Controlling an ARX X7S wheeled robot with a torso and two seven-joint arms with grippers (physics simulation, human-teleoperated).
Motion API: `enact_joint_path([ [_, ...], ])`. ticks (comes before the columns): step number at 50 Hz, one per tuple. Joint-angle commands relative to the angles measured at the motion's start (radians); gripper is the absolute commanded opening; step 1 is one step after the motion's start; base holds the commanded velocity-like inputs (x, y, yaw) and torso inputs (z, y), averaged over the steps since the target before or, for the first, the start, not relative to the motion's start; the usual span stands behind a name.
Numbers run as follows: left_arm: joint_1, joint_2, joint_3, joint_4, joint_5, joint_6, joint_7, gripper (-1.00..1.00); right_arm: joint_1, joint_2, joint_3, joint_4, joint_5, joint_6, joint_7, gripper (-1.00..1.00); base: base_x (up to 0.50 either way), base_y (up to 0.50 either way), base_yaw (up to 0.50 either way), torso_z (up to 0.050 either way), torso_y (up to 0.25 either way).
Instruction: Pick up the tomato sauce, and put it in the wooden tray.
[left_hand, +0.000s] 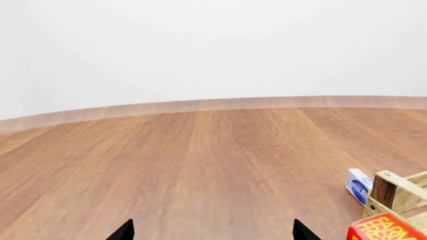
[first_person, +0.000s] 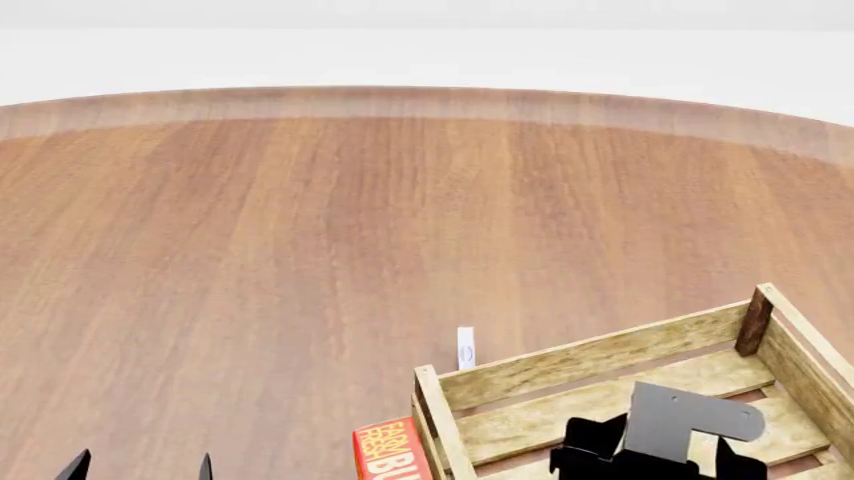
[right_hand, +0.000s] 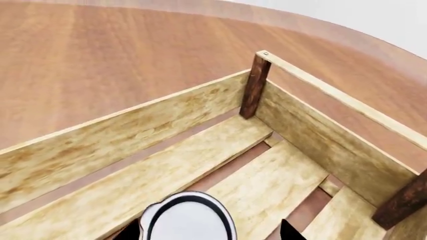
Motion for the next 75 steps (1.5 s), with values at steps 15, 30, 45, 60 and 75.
enact_joint_path([
  [15,-0.003,-0.002,0.007,-0.007,-0.002,0.005,-0.005,1.0,-0.046,0.017,-0.02,-0.1,-0.009,-0.019,0.005,1.0,0.0,0.0,0.0,0.0,0.0],
  [30,-0.009,-0.001,0.01,-0.028,-0.003,0.02,-0.003,1.0,-0.163,0.066,-0.051,-0.395,-0.021,0.006,0.019,1.0,0.0,0.0,0.0,0.0,0.0],
  [45,0.001,-0.01,0.014,0.01,-0.006,-0.003,-0.016,1.0,-0.292,0.137,-0.079,-0.847,0.0,0.15,0.054,1.0,0.0,0.0,0.0,0.0,0.0],
  [60,-0.001,-0.012,0.017,0.013,-0.008,-0.006,-0.02,1.0,-0.303,0.2,-0.045,-1.129,0.053,0.304,0.09,1.0,0.0,0.0,0.0,0.0,0.0],
  [75,0.005,-0.017,0.02,0.021,-0.011,-0.006,-0.025,1.0,-0.437,0.282,-0.02,-1.572,0.104,0.388,0.145,1.0,0.0,0.0,0.0,0.0,0.0],
])
